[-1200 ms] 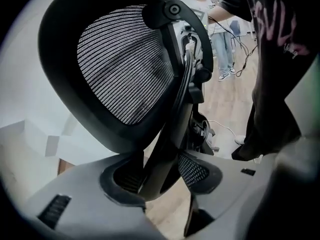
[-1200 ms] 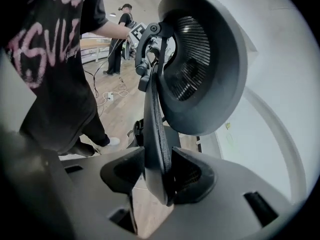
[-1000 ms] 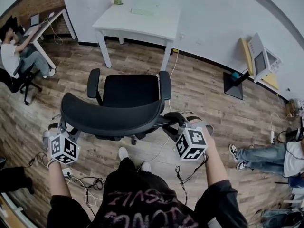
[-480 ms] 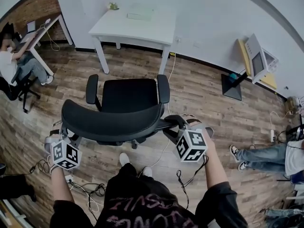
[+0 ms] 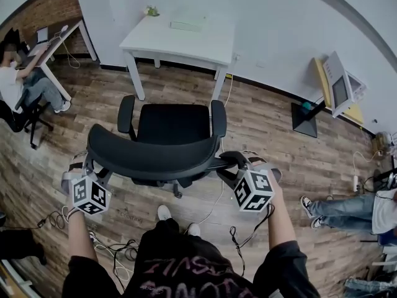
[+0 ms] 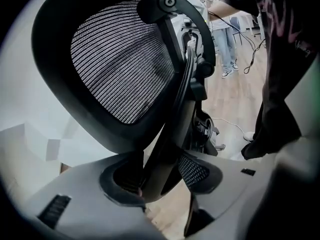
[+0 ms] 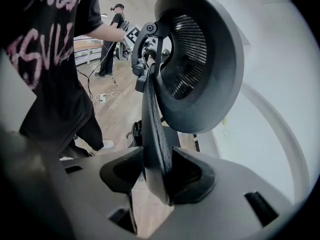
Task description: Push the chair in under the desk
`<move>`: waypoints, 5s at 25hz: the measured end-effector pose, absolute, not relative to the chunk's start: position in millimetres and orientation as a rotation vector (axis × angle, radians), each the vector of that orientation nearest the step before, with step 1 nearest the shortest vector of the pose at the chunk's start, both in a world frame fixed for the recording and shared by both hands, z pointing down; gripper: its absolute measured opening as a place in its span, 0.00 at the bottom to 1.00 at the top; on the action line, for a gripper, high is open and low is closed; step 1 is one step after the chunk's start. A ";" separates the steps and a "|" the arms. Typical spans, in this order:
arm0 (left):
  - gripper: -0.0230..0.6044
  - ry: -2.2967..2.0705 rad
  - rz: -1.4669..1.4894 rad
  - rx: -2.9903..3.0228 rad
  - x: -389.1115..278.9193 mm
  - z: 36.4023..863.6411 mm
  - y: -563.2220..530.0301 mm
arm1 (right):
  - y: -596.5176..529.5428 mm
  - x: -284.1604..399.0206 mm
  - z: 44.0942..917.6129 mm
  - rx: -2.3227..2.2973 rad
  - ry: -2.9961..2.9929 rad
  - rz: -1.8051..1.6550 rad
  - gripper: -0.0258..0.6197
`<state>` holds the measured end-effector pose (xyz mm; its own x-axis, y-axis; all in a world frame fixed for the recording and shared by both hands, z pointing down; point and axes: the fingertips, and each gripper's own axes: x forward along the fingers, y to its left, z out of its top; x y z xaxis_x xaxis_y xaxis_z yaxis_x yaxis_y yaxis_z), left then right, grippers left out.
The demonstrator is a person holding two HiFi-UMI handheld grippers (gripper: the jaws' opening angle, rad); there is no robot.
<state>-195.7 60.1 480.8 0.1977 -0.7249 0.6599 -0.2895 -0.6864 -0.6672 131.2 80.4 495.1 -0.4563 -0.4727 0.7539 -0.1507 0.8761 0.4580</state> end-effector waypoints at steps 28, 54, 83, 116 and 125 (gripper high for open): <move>0.41 0.878 -1.342 -2.139 -231.2 481.2 -53.4 | -17.3 95.3 498.4 0.585 -1.987 -0.283 0.34; 0.41 0.878 -1.366 -2.152 -267.0 480.2 -245.9 | -197.3 56.8 496.5 0.616 -1.986 -0.292 0.34; 0.42 0.785 -1.338 -2.168 -278.4 482.6 -421.2 | -347.8 41.6 499.0 0.721 -1.944 -0.214 0.34; 0.42 0.704 -1.289 -2.171 -245.4 481.0 -593.8 | -496.3 66.6 497.8 0.800 -1.909 -0.194 0.35; 0.42 0.711 -1.265 -2.177 -227.2 481.0 -621.4 | -524.5 85.1 497.7 0.818 -1.906 -0.198 0.36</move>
<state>-227.2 -621.4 481.0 0.4261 -0.6639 0.6146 -0.1792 -0.7278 -0.6620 85.1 -524.5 497.7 -0.2612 -0.6184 0.7412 -0.4527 0.7567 0.4717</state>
